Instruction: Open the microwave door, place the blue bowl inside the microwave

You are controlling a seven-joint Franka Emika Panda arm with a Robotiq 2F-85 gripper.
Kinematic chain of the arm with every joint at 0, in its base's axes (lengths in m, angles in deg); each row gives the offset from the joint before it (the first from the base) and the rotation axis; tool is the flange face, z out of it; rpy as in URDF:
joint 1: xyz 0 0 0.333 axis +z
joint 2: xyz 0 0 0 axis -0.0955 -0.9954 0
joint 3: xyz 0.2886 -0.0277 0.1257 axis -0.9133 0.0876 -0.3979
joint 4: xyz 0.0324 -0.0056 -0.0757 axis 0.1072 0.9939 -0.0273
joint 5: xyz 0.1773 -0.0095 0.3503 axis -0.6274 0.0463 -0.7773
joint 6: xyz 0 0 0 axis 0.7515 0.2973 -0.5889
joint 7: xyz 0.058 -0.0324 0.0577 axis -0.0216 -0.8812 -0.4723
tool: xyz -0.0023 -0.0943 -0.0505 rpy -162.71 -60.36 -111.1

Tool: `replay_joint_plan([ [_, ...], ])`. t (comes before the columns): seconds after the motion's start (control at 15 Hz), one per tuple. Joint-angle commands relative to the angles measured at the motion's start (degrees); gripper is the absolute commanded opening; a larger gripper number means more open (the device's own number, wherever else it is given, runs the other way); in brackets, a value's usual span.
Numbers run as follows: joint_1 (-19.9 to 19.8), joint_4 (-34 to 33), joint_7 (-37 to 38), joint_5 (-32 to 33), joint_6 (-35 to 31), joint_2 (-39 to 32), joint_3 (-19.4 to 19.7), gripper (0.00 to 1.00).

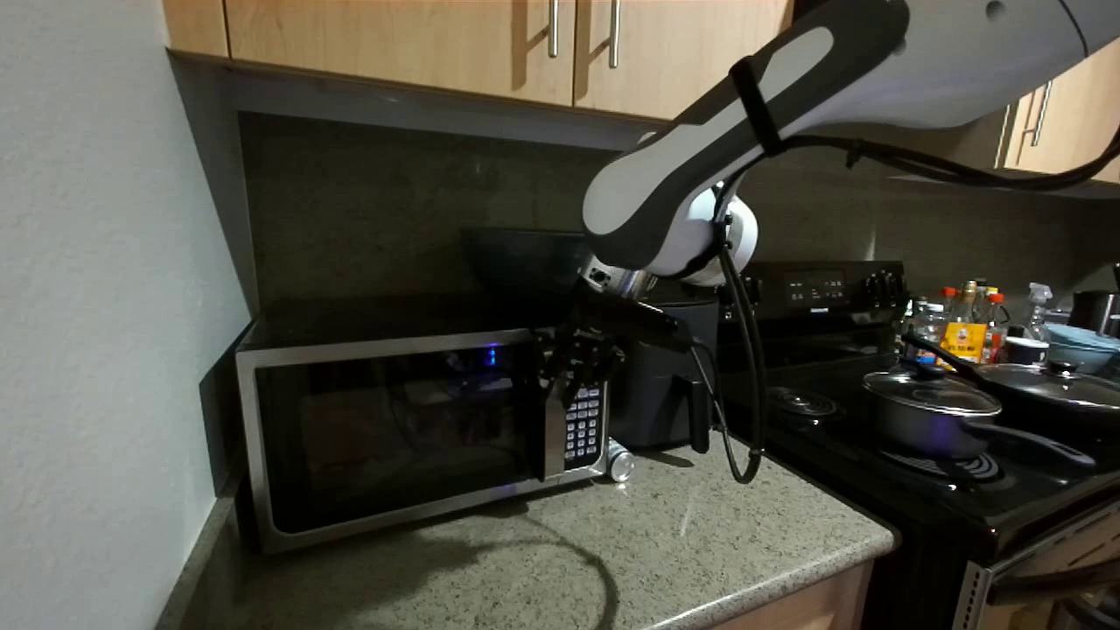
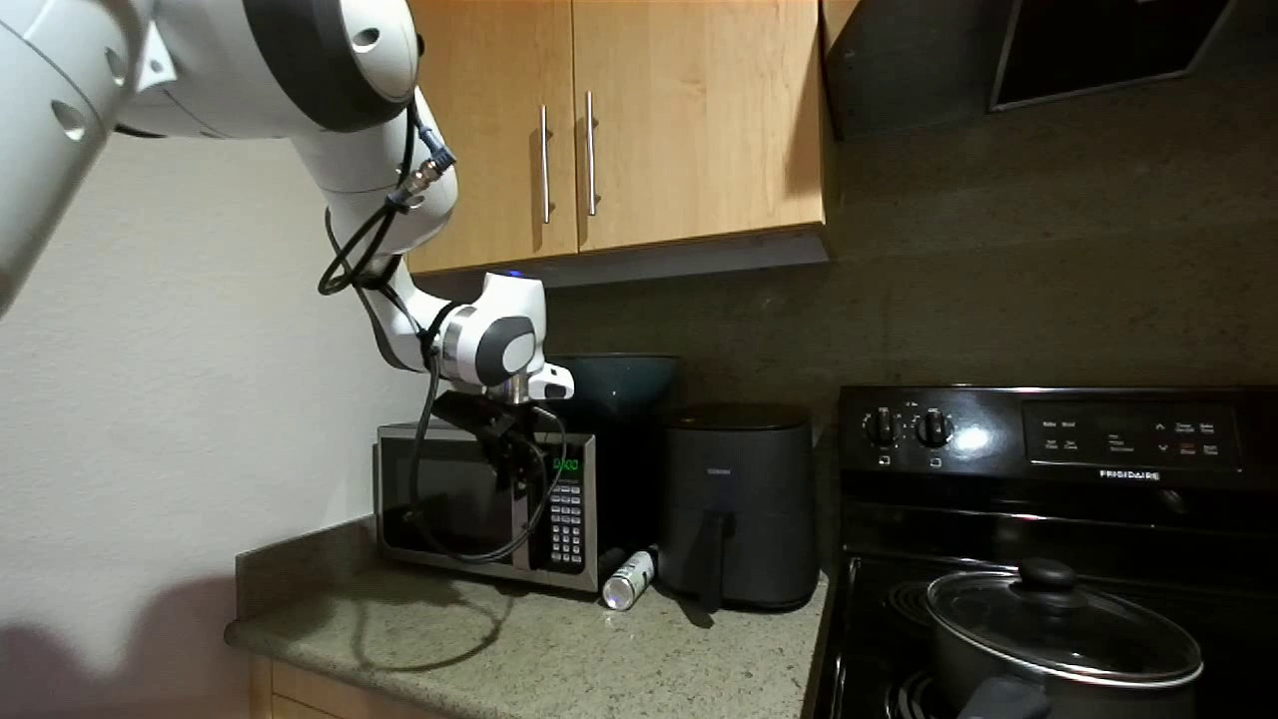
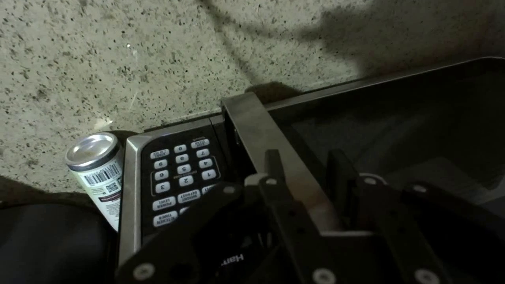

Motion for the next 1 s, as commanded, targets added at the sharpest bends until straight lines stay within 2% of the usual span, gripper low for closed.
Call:
replay_joint_plan([
  [0.0, 0.1, -0.1, 0.0, -0.2, -0.3, -0.1, 0.1, 0.67],
  [0.27, 0.3, -0.6, -0.3, 0.0, -4.3, -1.5, 0.2, 0.93],
  [0.4, 0.5, -1.3, -0.1, 0.6, -6.2, -2.8, 0.5, 1.00],
  [0.73, 0.4, -4.1, 0.7, 0.1, -7.7, -5.8, 0.9, 1.00],
  [0.87, 0.0, -2.1, -0.5, 0.0, -5.8, -3.5, 0.3, 1.00],
  [0.93, -0.3, -2.1, -1.1, -0.3, -5.3, -3.5, -0.1, 0.75],
])
